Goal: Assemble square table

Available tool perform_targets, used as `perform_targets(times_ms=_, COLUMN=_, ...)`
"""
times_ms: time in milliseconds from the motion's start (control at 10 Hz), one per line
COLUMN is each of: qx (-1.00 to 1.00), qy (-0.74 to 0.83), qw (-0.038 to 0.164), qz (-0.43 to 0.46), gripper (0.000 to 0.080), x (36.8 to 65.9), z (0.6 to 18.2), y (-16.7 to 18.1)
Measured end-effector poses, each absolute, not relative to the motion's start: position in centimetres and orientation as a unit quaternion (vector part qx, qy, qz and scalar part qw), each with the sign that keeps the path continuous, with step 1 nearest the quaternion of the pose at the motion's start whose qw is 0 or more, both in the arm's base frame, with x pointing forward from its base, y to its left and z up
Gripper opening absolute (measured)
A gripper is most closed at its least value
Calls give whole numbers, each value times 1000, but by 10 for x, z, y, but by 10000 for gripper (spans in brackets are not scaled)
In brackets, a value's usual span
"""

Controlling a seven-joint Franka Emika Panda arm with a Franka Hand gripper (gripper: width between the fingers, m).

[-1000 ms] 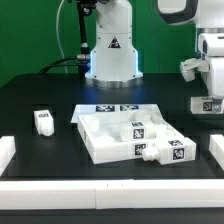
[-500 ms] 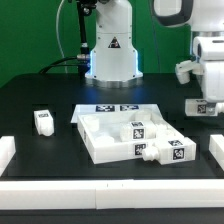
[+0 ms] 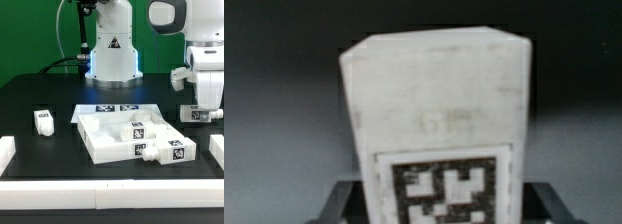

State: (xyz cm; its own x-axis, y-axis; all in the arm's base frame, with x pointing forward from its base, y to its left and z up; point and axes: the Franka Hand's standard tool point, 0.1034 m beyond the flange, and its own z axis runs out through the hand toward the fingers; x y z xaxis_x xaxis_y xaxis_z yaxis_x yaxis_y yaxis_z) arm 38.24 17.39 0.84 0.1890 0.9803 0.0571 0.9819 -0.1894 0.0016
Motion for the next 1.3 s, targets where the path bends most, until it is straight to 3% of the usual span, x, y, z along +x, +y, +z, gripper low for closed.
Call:
perform_targets(times_ms=100, qx=-771, qy=-636, qw=18, qz=-22, gripper=379, x=382, z=8, y=174)
perform_targets(times_ms=200, qx=-768, qy=-640, qw=17, qz=-21, gripper=379, x=383, z=9, y=172)
perform_targets(times_ms=300, qx=-757, qy=-654, qw=10, qz=-14, gripper=596, x=387, z=14, y=164)
perform_targets(times_ms=700, qx=-730, qy=-683, qw=-34, qz=11, gripper=647, x=434, z=66, y=131)
perform_targets(times_ms=1100, qx=-727, qy=-686, qw=-29, qz=14, gripper=649, x=433, z=61, y=129)
perform_targets(times_ms=1300, qx=-730, qy=-683, qw=-21, qz=28, gripper=649, x=483, z=61, y=113)
